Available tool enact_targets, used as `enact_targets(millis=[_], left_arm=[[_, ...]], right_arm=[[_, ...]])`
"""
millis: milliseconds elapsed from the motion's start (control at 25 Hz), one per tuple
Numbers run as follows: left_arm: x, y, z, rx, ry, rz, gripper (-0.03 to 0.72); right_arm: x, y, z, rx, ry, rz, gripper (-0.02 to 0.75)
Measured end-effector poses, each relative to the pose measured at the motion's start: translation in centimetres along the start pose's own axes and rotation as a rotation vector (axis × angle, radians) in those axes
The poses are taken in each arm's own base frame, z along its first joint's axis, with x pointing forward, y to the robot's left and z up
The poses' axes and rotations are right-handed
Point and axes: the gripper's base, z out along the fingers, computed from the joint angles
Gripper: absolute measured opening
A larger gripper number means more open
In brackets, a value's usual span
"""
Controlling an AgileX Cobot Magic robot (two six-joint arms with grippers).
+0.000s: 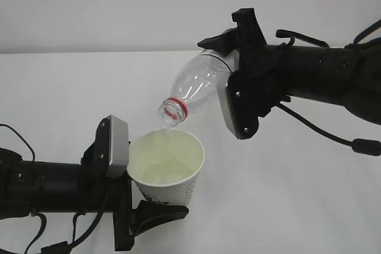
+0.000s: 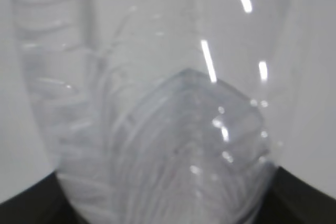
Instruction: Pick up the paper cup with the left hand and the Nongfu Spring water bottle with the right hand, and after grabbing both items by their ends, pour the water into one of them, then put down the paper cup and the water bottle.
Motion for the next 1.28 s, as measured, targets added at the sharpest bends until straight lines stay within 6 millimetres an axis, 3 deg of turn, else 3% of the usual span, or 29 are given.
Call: enact_targets(millis=[1280], left_arm=[[0.0,0.03,0.0,-0.003,-0.001,-0.002,0.512]], right_arm=[[0.01,-0.09,0.01,0.004,0.0,-0.009,0.508]])
